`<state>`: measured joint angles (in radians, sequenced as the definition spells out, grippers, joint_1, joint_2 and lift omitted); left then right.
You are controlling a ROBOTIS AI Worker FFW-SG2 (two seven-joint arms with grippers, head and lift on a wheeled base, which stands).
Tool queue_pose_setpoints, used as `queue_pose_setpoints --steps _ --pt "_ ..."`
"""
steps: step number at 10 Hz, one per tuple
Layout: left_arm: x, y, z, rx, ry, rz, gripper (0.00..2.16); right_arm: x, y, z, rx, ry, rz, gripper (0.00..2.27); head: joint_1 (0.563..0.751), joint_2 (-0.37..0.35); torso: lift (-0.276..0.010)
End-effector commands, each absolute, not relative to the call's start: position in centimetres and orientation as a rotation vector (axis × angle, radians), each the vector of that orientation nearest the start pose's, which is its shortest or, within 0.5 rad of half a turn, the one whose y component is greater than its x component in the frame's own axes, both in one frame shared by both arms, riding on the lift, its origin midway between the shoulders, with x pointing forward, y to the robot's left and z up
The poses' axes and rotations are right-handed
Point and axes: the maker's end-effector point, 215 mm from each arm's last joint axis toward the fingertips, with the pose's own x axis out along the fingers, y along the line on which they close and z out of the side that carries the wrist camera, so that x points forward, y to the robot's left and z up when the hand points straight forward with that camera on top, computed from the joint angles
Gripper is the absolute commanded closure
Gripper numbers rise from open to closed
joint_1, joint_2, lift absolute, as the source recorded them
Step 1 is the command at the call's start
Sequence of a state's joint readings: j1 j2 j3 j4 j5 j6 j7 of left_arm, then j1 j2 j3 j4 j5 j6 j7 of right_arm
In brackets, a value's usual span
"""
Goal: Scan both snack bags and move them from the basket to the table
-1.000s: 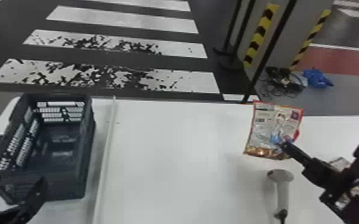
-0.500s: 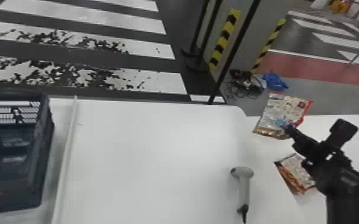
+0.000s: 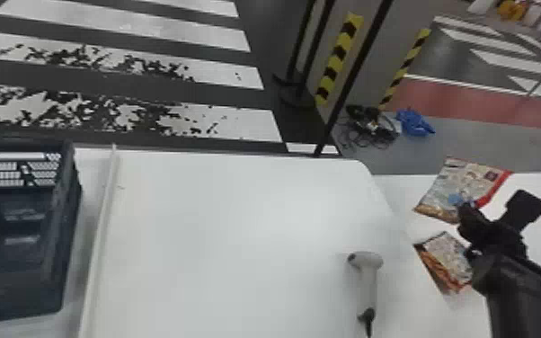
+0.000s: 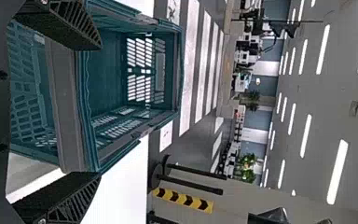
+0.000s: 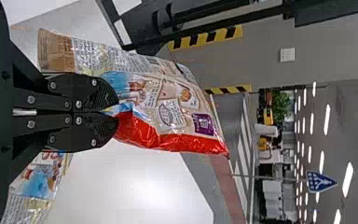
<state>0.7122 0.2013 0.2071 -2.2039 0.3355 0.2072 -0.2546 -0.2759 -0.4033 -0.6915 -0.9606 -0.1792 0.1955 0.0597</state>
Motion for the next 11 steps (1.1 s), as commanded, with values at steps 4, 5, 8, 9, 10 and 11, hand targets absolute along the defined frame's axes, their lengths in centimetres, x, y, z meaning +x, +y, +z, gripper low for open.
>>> queue_pose_setpoints --steps 4,5,8,9,10,11 --pt "38.1 27.2 -36.5 -0.089 0.228 -0.22 0.03 44.9 -75.4 -47.1 0.282 0.375 -0.885 2.09 0.695 -0.35 -0.098" --pt "38.1 27.0 -36.4 -0.091 0.225 -0.224 0.03 44.7 -75.4 -47.6 0.286 0.388 -0.886 1.78 0.695 -0.35 -0.098" --pt "38.2 26.5 -36.0 -0.093 0.218 -0.231 0.03 44.0 -75.1 -48.7 0.284 0.432 -0.877 0.0 0.695 -0.35 -0.098" --pt "38.2 26.3 -35.9 -0.097 0.216 -0.233 0.03 44.2 -74.8 -47.8 0.243 0.407 -0.862 0.05 0.695 -0.35 -0.098" --pt "38.3 26.1 -35.5 -0.096 0.209 -0.231 0.03 44.3 -73.3 -46.8 0.222 0.373 -0.83 0.05 0.695 -0.35 -0.098" --pt "38.3 26.0 -35.3 -0.095 0.207 -0.234 0.03 44.5 -70.6 -46.1 0.211 0.34 -0.779 0.05 0.695 -0.35 -0.098"
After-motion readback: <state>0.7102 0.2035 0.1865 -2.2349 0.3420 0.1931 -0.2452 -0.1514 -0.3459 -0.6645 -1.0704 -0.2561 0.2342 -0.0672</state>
